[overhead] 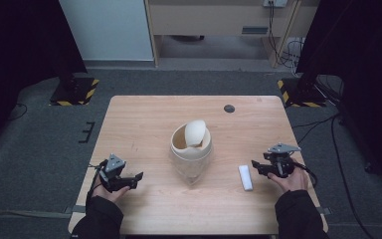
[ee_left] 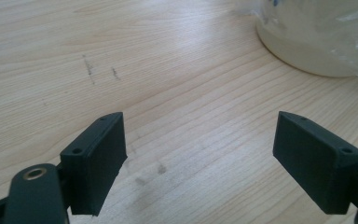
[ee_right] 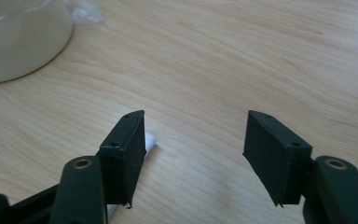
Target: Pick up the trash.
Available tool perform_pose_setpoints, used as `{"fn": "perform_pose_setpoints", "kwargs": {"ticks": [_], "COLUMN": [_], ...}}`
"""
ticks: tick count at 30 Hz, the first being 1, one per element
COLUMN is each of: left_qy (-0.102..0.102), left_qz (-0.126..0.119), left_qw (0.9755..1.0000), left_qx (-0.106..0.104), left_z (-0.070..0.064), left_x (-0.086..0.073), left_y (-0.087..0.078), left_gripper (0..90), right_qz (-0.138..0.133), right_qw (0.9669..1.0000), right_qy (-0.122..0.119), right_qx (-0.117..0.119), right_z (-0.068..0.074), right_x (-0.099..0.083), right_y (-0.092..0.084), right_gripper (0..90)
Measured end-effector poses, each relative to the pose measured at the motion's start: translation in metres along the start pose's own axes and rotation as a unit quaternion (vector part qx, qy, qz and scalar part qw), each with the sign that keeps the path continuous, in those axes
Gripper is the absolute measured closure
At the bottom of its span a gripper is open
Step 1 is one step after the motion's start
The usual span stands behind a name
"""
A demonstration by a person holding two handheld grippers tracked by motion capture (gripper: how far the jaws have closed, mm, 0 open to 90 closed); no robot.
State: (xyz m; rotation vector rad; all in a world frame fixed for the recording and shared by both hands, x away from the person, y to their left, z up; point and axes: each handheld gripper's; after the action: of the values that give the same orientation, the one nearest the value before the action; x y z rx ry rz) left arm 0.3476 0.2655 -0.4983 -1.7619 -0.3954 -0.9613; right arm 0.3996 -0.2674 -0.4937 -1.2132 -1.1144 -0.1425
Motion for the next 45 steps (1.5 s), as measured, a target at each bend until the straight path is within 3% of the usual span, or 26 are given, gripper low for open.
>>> {"fn": "perform_pose_setpoints", "kwargs": {"ticks": [5, 8, 19, 27, 33, 38, 39, 43, 45], "left_qy": [0.012, 0.02, 0.024, 0.023, 0.024, 0.024, 0.023, 0.024, 0.024], "left_qz": [0.011, 0.02, 0.022, 0.024, 0.025, 0.025, 0.026, 0.026, 0.026], "left_qw": [0.9998, 0.9995, 0.9994, 0.9993, 0.9993, 0.9993, 0.9993, 0.9992, 0.9993], "left_qx": [-0.007, -0.012, -0.015, -0.016, -0.016, -0.016, -0.016, -0.016, -0.016], "left_z": [-0.003, -0.005, -0.005, -0.005, -0.005, -0.005, -0.005, -0.005, -0.005], "left_x": [0.0, 0.001, 0.001, 0.0, 0.0, 0.0, 0.0, 0.0, 0.0], "left_y": [0.005, 0.008, 0.008, 0.009, 0.009, 0.009, 0.009, 0.009, 0.009], "left_gripper": [16.4, 16.4, 16.4, 16.4, 16.3, 16.3, 16.3, 16.3, 16.2], "right_qz": [0.0, 0.017, 0.041, 0.037, 0.03, 0.031, 0.029, 0.027, 0.027], "right_qw": [0.9999, 0.9995, 0.9975, 0.997, 0.9968, 0.9961, 0.9954, 0.9937, 0.9936], "right_qy": [0.006, 0.005, 0.0, 0.003, 0.019, 0.029, 0.041, 0.062, 0.061], "right_qx": [0.015, 0.028, 0.058, 0.068, 0.071, 0.077, 0.081, 0.09, 0.092], "right_z": [0.007, 0.012, 0.023, 0.029, 0.03, 0.032, 0.031, 0.028, 0.028], "right_x": [0.001, -0.002, -0.006, -0.008, -0.01, -0.011, -0.011, -0.012, -0.012], "right_y": [0.008, 0.016, 0.03, 0.033, 0.033, 0.032, 0.031, 0.03, 0.03], "right_gripper": [42.2, 45.4, 54.0, 62.0, 67.5, 76.8, 81.6, 83.1, 83.1]}}
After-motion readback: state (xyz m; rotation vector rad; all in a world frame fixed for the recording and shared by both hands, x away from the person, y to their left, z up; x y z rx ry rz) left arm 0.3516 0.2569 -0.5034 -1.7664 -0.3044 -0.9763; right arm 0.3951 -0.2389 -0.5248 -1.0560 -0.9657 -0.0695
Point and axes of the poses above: each handheld gripper's, and its own axes: y roughly forward along the jaws, x roughly out of its top, z roughly to its left, and after that the axes turned 8 degrees about -y, right-handed
